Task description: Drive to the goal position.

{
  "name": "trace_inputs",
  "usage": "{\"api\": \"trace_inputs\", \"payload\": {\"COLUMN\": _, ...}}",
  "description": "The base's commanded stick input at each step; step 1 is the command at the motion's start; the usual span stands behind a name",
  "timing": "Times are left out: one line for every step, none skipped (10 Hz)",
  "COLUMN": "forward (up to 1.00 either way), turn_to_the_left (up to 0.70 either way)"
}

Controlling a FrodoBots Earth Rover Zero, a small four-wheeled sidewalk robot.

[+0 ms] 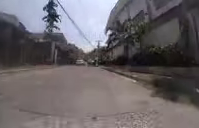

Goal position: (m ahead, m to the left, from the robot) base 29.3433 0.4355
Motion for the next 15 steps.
{"api": "trace_inputs", "payload": {"forward": 1.0, "turn_to_the_left": 0.0}}
{"api": "trace_inputs", "payload": {"forward": 1.0, "turn_to_the_left": 0.0}}
{"api": "trace_inputs", "payload": {"forward": 1.0, "turn_to_the_left": 0.0}}
{"api": "trace_inputs", "payload": {"forward": 1.0, "turn_to_the_left": 0.0}}
{"api": "trace_inputs", "payload": {"forward": 1.0, "turn_to_the_left": 0.0}}
{"api": "trace_inputs", "payload": {"forward": 1.0, "turn_to_the_left": 0.0}}
{"api": "trace_inputs", "payload": {"forward": 1.0, "turn_to_the_left": 0.0}}
{"api": "trace_inputs", "payload": {"forward": 1.0, "turn_to_the_left": 0.0}}
{"api": "trace_inputs", "payload": {"forward": 1.0, "turn_to_the_left": 0.0}}
{"api": "trace_inputs", "payload": {"forward": 1.0, "turn_to_the_left": 0.0}}
{"api": "trace_inputs", "payload": {"forward": 1.0, "turn_to_the_left": 0.0}}
{"api": "trace_inputs", "payload": {"forward": 1.0, "turn_to_the_left": 0.0}}
{"api": "trace_inputs", "payload": {"forward": 1.0, "turn_to_the_left": 0.0}}
{"api": "trace_inputs", "payload": {"forward": 1.0, "turn_to_the_left": 0.0}}
{"api": "trace_inputs", "payload": {"forward": 1.0, "turn_to_the_left": 0.0}}
